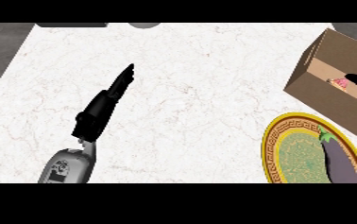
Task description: Pick the cupcake from the plate and place it in the cardboard box
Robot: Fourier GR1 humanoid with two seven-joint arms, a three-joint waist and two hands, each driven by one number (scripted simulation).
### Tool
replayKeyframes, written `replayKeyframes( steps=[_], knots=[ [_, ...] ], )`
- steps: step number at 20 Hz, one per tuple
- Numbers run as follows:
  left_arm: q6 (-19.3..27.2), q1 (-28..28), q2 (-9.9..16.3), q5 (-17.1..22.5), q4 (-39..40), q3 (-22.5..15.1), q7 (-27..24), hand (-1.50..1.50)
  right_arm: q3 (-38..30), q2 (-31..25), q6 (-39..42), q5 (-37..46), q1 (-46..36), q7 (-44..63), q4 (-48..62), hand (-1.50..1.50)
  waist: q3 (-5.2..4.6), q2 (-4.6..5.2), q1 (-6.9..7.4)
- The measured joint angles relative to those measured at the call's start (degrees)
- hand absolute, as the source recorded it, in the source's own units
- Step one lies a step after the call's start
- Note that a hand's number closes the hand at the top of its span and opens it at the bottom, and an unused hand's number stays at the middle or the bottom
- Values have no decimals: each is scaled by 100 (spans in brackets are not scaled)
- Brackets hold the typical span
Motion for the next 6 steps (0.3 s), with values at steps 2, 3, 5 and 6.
replayKeyframes(
  steps=[2,3,5,6],
  knots=[
    [-28,1,44,26,80,73,-61,0,-325,71,-184,-361,9,-245,-96,-150,-1,-6,-44],
    [-40,39,60,29,119,92,-121,0,-498,87,-237,-560,15,-347,-144,-150,-1,-10,-58],
    [-83,63,93,57,79,114,-99,0,-885,39,-225,-1029,-18,-566,-134,-150,0,-16,-66],
    [-91,116,102,63,17,113,-93,0,-1049,56,-214,-1245,9,-632,-191,-150,-1,-23,-69]
  ],
)
